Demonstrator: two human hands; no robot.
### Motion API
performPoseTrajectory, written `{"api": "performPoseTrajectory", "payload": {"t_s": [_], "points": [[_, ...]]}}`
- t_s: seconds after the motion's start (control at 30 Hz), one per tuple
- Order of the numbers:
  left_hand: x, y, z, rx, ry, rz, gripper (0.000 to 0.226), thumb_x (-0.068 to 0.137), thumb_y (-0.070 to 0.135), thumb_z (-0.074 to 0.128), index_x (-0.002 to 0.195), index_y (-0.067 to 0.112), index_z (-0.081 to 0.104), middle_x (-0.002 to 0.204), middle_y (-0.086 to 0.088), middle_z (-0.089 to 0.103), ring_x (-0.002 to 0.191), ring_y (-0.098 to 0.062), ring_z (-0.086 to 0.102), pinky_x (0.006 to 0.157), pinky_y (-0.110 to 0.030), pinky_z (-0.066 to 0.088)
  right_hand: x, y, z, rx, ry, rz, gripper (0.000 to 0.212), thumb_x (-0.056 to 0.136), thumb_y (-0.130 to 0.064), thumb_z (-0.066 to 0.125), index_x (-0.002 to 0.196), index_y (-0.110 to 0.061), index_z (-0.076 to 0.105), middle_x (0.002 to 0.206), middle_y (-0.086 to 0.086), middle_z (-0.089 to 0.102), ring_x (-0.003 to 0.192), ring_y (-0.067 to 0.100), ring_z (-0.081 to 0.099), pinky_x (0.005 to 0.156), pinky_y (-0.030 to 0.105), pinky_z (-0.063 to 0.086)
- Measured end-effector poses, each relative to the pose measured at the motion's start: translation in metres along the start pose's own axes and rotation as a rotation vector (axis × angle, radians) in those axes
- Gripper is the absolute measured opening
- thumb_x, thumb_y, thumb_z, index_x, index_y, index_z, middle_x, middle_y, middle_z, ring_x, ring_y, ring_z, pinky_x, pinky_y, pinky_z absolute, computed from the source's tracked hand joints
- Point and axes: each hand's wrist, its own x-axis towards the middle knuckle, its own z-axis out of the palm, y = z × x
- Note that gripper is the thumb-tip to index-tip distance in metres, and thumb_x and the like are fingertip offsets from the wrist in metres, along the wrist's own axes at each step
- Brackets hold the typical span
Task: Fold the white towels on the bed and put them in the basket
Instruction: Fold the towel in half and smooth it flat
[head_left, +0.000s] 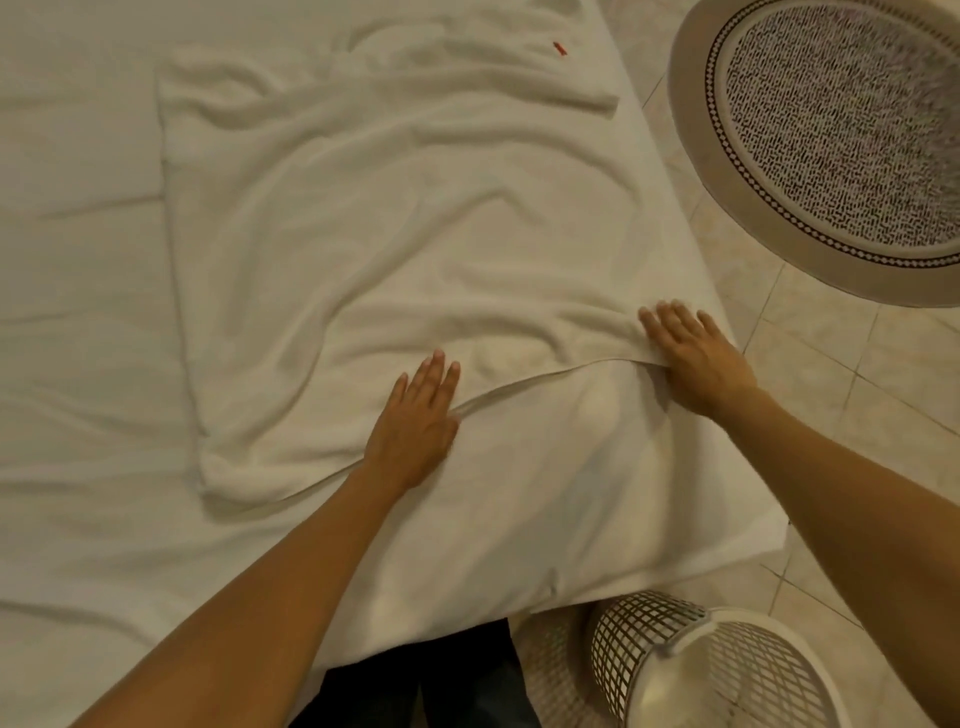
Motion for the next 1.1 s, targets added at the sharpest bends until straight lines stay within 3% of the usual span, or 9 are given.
{"api": "performPoseTrajectory", "payload": {"t_s": [0.07, 0.13, 0.4, 0.6, 0.7, 0.8, 0.9, 1.0, 1.1], "points": [[0.005, 0.004, 0.004, 0.007, -0.044, -0.011, 0.066, 0.099, 0.044, 0.023, 0.151, 0.01, 0.001, 0.159, -0.013, -0.006, 0.148, -0.026, -0.001, 0.119, -0.043, 0.006, 0.0, -0.01, 0.012, 0.038, -0.02, 0.03, 0.066, 0.096, -0.024, 0.04, 0.151, -0.011, 0.005, 0.157, 0.014, 0.016, 0.146, 0.028, 0.01, 0.118, 0.041, 0.006], [0.008, 0.008, 0.007, 0.03, -0.048, -0.035, 0.066, 0.1, 0.034, 0.033, 0.151, 0.01, -0.002, 0.158, -0.014, -0.009, 0.148, -0.028, -0.003, 0.119, -0.045, 0.005, 0.003, -0.014, 0.017, 0.051, 0.0, 0.065, 0.066, 0.096, -0.026, 0.038, 0.151, -0.011, 0.003, 0.157, 0.013, 0.015, 0.146, 0.027, 0.01, 0.119, 0.041, 0.007], [0.009, 0.013, 0.018, 0.042, 0.097, -0.092, 0.077, 0.079, -0.011, 0.049, 0.148, 0.004, 0.019, 0.156, -0.019, 0.018, 0.143, -0.035, 0.022, 0.112, -0.05, 0.026, 0.025, -0.015, 0.016, -0.027, 0.056, 0.106, 0.066, 0.097, -0.019, 0.042, 0.15, -0.007, 0.004, 0.153, 0.022, 0.022, 0.143, 0.035, 0.02, 0.118, 0.042, 0.014], [0.006, 0.017, 0.019, -0.002, 0.116, -0.124, 0.073, 0.085, -0.006, 0.045, 0.15, 0.006, 0.014, 0.158, -0.015, 0.012, 0.146, -0.031, 0.015, 0.115, -0.048, 0.018, 0.018, -0.008, 0.018, 0.003, 0.073, 0.091, 0.062, 0.097, -0.011, 0.04, 0.15, -0.008, 0.01, 0.154, 0.022, 0.019, 0.143, 0.037, 0.02, 0.117, 0.043, 0.017], [0.006, 0.019, 0.016, -0.028, 0.145, -0.094, 0.073, 0.081, -0.01, 0.042, 0.149, 0.007, 0.021, 0.157, -0.014, 0.019, 0.144, -0.03, 0.022, 0.114, -0.049, 0.022, 0.003, 0.008, 0.013, -0.061, 0.086, 0.062, 0.062, 0.093, -0.003, 0.044, 0.149, -0.005, 0.017, 0.153, 0.022, 0.024, 0.141, 0.04, 0.022, 0.116, 0.046, 0.017], [0.0, 0.026, 0.015, -0.062, 0.134, -0.008, 0.074, 0.074, -0.004, 0.025, 0.147, 0.008, 0.027, 0.154, -0.013, 0.028, 0.14, -0.03, 0.032, 0.11, -0.047, 0.03, -0.024, 0.022, 0.014, -0.124, 0.088, 0.074, 0.061, 0.088, 0.0, 0.049, 0.145, -0.002, 0.029, 0.148, 0.022, 0.034, 0.137, 0.043, 0.03, 0.113, 0.05, 0.022], [-0.009, 0.034, 0.021, -0.083, 0.081, 0.018, 0.074, 0.07, 0.0, 0.026, 0.142, 0.004, 0.036, 0.147, -0.015, 0.04, 0.132, -0.031, 0.045, 0.102, -0.049, 0.04, -0.043, 0.025, 0.028, -0.11, 0.088, 0.069, 0.063, 0.081, 0.002, 0.056, 0.141, -0.001, 0.038, 0.143, 0.024, 0.042, 0.133, 0.044, 0.037, 0.11, 0.052, 0.025], [-0.011, 0.035, 0.027, -0.072, 0.063, 0.011, 0.067, 0.076, 0.006, 0.033, 0.142, 0.003, 0.034, 0.148, -0.014, 0.04, 0.133, -0.028, 0.045, 0.101, -0.047, 0.041, -0.04, 0.026, 0.04, -0.091, -0.003, 0.057, 0.067, 0.092, -0.01, 0.05, 0.149, -0.009, 0.016, 0.154, 0.018, 0.023, 0.144, 0.033, 0.018, 0.116, 0.045, 0.013], [-0.011, 0.033, 0.026, -0.085, 0.038, 0.012, 0.064, 0.087, 0.02, 0.026, 0.149, 0.006, 0.017, 0.157, -0.01, 0.017, 0.145, -0.022, 0.02, 0.114, -0.041, 0.017, -0.032, 0.019, 0.043, -0.061, -0.109, 0.123, 0.072, 0.097, -0.017, 0.04, 0.149, -0.012, -0.009, 0.159, 0.014, -0.003, 0.147, 0.027, -0.003, 0.117, 0.046, -0.002]]}}
